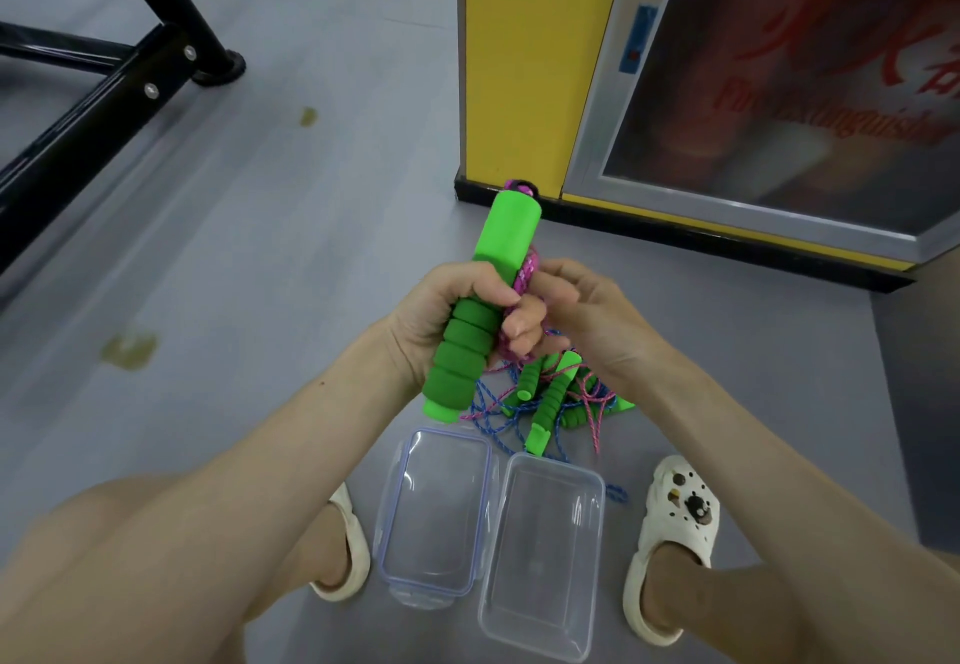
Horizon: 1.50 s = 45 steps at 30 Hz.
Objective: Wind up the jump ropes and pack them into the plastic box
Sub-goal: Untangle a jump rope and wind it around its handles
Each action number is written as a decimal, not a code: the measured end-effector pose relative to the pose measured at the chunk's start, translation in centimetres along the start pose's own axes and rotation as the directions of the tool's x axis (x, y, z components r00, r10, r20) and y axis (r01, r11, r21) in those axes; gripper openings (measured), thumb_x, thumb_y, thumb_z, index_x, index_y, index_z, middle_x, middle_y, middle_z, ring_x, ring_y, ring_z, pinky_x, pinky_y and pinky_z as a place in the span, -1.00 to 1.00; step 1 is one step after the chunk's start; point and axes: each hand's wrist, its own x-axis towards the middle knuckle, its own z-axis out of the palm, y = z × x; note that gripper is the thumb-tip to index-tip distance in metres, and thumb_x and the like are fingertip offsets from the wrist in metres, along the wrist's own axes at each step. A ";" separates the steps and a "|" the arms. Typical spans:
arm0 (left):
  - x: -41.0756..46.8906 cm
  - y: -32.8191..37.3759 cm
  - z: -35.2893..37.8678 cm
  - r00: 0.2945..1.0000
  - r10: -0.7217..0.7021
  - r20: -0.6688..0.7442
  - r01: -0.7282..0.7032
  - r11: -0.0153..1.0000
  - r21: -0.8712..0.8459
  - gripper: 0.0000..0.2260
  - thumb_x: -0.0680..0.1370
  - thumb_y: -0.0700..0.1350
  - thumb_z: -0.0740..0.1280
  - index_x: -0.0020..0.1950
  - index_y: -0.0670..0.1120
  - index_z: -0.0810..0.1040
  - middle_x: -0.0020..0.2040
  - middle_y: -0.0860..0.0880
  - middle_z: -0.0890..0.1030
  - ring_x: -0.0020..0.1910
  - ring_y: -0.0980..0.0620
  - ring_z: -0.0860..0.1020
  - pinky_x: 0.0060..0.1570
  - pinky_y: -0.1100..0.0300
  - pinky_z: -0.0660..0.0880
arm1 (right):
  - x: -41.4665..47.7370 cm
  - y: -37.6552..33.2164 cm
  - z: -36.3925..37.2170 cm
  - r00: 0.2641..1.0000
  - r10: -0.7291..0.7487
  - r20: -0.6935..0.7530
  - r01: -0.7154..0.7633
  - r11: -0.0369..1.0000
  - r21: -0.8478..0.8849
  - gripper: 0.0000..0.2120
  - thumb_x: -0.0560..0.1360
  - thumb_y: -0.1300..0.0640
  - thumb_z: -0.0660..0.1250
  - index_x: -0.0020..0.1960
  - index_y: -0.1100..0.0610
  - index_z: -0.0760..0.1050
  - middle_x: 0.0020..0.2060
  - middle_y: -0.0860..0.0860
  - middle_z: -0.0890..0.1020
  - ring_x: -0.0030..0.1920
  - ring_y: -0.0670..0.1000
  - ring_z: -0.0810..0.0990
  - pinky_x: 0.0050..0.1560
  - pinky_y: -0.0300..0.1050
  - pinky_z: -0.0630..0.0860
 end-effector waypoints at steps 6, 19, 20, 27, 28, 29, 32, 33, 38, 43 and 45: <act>0.8 0.0 0.4 0.970 0.205 -0.128 -0.216 0.973 -0.081 -0.47 0.29 -0.31 0.22 0.27 -0.31 0.49 0.14 -0.27 0.60 0.17 -0.18 0.58 0.32 0.05 0.41 | -0.5 0.9 1.2 0.990 0.056 0.131 -0.007 0.935 -0.354 -0.87 0.54 0.33 0.27 0.05 0.24 0.55 -0.07 -0.01 0.66 -0.09 -0.18 0.63 0.03 -0.27 0.53; 0.5 -0.5 -0.1 0.726 0.277 -0.629 0.408 0.562 0.719 -0.66 0.33 -0.23 0.37 0.10 -0.13 0.46 -0.08 -0.06 0.55 -0.11 -0.01 0.55 -0.08 0.12 0.51 | -0.2 1.8 0.6 0.994 0.048 0.095 0.039 0.668 -0.744 -0.85 0.42 0.03 0.45 -0.14 0.11 0.62 -0.26 0.04 0.63 -0.25 -0.01 0.56 -0.19 -0.07 0.45; 0.5 -0.5 -0.1 0.722 0.314 -0.616 0.431 0.493 0.756 -0.70 0.39 -0.25 0.37 0.09 -0.09 0.45 -0.19 -0.02 0.50 -0.25 0.05 0.49 -0.23 0.22 0.48 | -0.2 1.8 0.5 0.996 0.040 0.086 0.040 0.637 -0.770 -0.83 0.43 0.02 0.44 -0.11 0.13 0.62 -0.21 0.06 0.64 -0.18 0.02 0.58 -0.14 -0.06 0.46; -0.3 0.6 -1.5 0.701 0.403 -0.589 0.517 0.281 0.808 -0.17 0.42 -0.27 0.39 0.55 0.02 0.00 0.07 0.00 0.41 -0.16 -0.01 0.51 -0.23 0.12 0.53 | 0.1 0.3 -0.6 0.999 -0.050 0.007 0.041 0.700 -0.713 -0.89 0.46 0.04 0.41 -0.21 0.04 0.58 -0.38 0.01 0.60 -0.33 0.00 0.55 -0.26 -0.10 0.46; -0.2 0.6 -1.6 0.712 0.382 -0.589 0.536 0.246 0.808 -0.22 0.42 -0.26 0.39 0.54 -0.03 0.07 0.08 0.03 0.38 -0.16 0.01 0.50 -0.27 0.16 0.50 | 0.1 0.1 -0.6 0.996 -0.091 -0.021 0.050 0.710 -0.702 -0.90 0.46 0.04 0.42 -0.19 0.05 0.60 -0.41 0.00 0.59 -0.38 -0.04 0.51 -0.29 -0.13 0.43; -0.1 0.5 -1.7 0.726 0.356 -0.588 0.553 0.205 0.807 -0.38 0.43 -0.23 0.40 0.44 -0.07 0.25 0.06 0.03 0.40 -0.20 0.04 0.48 -0.31 0.20 0.46 | 0.0 -0.1 -0.7 0.991 -0.124 -0.042 0.059 0.711 -0.701 -0.91 0.46 0.05 0.42 -0.17 0.06 0.62 -0.42 -0.02 0.58 -0.41 -0.08 0.48 -0.32 -0.16 0.40; 0.0 0.1 -1.7 0.742 0.242 -0.625 0.599 0.179 0.781 -0.74 0.42 -0.19 0.41 0.06 -0.13 0.44 -0.15 -0.05 0.49 -0.31 0.08 0.44 -0.37 0.24 0.39 | 0.1 -0.4 -0.7 0.982 -0.175 -0.066 0.089 0.746 -0.660 -0.93 0.46 0.11 0.42 -0.14 0.10 0.64 -0.37 -0.04 0.61 -0.36 -0.13 0.50 -0.29 -0.23 0.41; 0.0 0.1 -1.6 0.737 0.195 -0.647 0.600 0.251 0.760 -0.75 0.42 -0.20 0.42 0.04 -0.15 0.46 -0.19 -0.05 0.50 -0.32 0.06 0.45 -0.35 0.22 0.40 | 0.1 -0.4 -0.8 0.981 -0.183 -0.069 0.097 0.763 -0.639 -0.95 0.46 0.13 0.41 -0.14 0.11 0.63 -0.34 -0.04 0.62 -0.33 -0.12 0.51 -0.27 -0.23 0.43; -0.7 0.1 -0.3 0.871 -0.051 -0.489 0.356 0.751 0.556 -0.73 0.24 -0.33 0.24 -0.07 -0.34 0.47 -0.43 -0.11 0.57 -0.35 -0.05 0.59 -0.35 0.30 0.46 | 0.3 -0.5 -0.7 0.984 -0.148 -0.098 0.101 0.921 -0.376 -0.96 0.50 0.22 0.36 -0.08 0.13 0.58 -0.19 0.17 0.65 -0.20 -0.07 0.56 -0.14 -0.24 0.51; -0.6 -0.9 -0.6 0.957 -0.075 -0.282 0.165 0.937 0.309 -0.59 0.27 -0.35 0.17 0.08 -0.41 0.50 -0.42 -0.14 0.58 -0.35 -0.13 0.63 -0.13 0.09 0.57 | 0.0 -0.4 -0.5 0.997 -0.065 -0.052 0.056 0.985 -0.164 -0.90 0.52 0.19 0.32 -0.02 0.19 0.57 -0.18 0.04 0.64 -0.19 -0.12 0.59 -0.08 -0.28 0.50; -0.7 -1.3 -0.6 0.972 -0.067 -0.227 0.112 0.975 0.191 -0.68 0.20 -0.36 0.24 -0.11 -0.33 0.64 -0.37 -0.17 0.62 -0.27 -0.17 0.66 -0.12 0.08 0.61 | -0.1 -0.4 -0.5 0.999 -0.024 -0.024 0.021 0.990 -0.141 -0.86 0.48 0.10 0.33 -0.04 0.16 0.56 -0.18 0.02 0.64 -0.16 -0.10 0.59 0.01 -0.19 0.49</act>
